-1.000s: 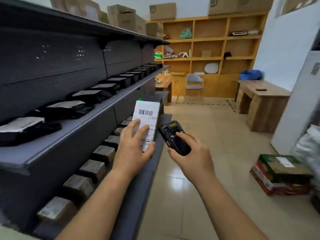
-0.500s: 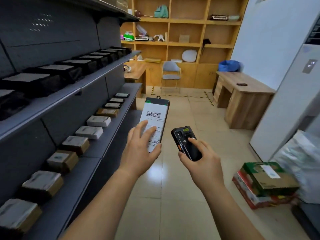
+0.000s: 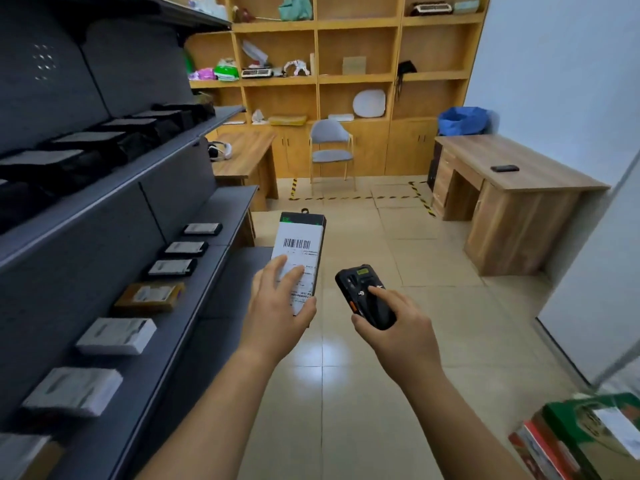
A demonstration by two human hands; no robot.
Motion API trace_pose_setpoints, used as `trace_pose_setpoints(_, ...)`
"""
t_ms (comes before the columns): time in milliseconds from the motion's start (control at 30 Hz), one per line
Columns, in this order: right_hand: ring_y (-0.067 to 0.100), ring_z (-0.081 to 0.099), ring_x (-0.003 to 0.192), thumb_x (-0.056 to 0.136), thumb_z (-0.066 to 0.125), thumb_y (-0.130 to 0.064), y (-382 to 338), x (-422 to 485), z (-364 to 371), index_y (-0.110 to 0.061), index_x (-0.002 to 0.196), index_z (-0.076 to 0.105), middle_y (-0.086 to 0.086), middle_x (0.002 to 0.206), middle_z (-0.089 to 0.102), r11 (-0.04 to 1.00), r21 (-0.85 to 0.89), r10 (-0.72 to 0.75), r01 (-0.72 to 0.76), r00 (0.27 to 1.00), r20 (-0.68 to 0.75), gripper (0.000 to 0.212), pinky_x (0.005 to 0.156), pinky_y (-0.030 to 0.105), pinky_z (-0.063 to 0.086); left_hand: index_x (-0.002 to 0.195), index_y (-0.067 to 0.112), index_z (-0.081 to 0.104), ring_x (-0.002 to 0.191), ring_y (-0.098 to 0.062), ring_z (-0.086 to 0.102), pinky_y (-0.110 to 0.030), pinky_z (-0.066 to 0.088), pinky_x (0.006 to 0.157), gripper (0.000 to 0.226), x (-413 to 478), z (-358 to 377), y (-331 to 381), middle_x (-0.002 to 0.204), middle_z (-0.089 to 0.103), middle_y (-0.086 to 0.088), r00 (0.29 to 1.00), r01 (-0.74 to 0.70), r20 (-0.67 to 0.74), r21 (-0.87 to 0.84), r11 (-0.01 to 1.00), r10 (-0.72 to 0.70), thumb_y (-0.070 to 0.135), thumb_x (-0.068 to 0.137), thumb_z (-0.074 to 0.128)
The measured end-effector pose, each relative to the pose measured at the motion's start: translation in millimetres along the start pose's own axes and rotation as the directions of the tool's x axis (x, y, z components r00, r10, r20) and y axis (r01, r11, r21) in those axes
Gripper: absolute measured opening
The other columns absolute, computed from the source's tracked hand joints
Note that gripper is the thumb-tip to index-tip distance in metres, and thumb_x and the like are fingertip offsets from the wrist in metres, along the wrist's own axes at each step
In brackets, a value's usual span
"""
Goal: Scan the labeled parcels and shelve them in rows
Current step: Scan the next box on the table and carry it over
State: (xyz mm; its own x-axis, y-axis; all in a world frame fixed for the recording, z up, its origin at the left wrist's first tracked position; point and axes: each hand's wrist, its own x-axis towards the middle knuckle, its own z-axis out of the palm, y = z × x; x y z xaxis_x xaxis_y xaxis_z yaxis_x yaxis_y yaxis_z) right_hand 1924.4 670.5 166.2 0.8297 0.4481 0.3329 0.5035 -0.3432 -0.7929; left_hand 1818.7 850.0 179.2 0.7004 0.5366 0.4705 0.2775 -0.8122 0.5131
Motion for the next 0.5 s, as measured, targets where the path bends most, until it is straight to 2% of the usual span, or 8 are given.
trace_pose_setpoints(133, 0.003, 0.056, 0.100, 0.074, 0.079, -0.040, 3, 111, 56, -0.035, 0.124, 0.064, -0.017, 0.112, 0.060, 0.999, 0.025, -0.023, 0.021, 0.996, 0.090, 0.053, 0.086, 0.026, 0.050, 0.138, 0.022, 0.051, 0.138, -0.015, 0.023, -0.026, 0.029, 0.099, 0.055, 94, 22, -47, 0.152, 0.028, 0.006, 0.996, 0.073, -0.055, 0.029, 0.997, -0.072, 0.036, 0.088, 0.067)
trace_pose_setpoints(300, 0.001, 0.055, 0.098, 0.073, 0.079, -0.038, 26, 242, 139, -0.034, 0.121, 0.065, -0.019, 0.108, 0.061, 0.997, 0.034, -0.068, 0.063, 0.986, 0.152, 0.050, 0.082, 0.020, 0.047, 0.137, 0.021, 0.051, 0.137, -0.015, 0.025, -0.028, 0.032, 0.097, 0.053, 205, 70, -126, 0.152, 0.028, 0.007, 0.986, 0.145, -0.086, 0.031, 0.989, -0.142, 0.036, 0.088, 0.067)
trace_pose_setpoints(500, -0.002, 0.055, 0.099, 0.074, 0.079, -0.038, 55, 406, 218, -0.035, 0.120, 0.065, -0.022, 0.105, 0.060, 0.999, 0.038, -0.036, 0.029, 0.982, 0.185, 0.048, 0.079, 0.015, 0.044, 0.139, 0.023, 0.049, 0.138, -0.013, 0.023, -0.024, 0.030, 0.097, 0.054, 359, 135, -202, 0.153, 0.026, 0.007, 0.984, 0.169, -0.060, 0.031, 0.985, -0.167, 0.038, 0.089, 0.066)
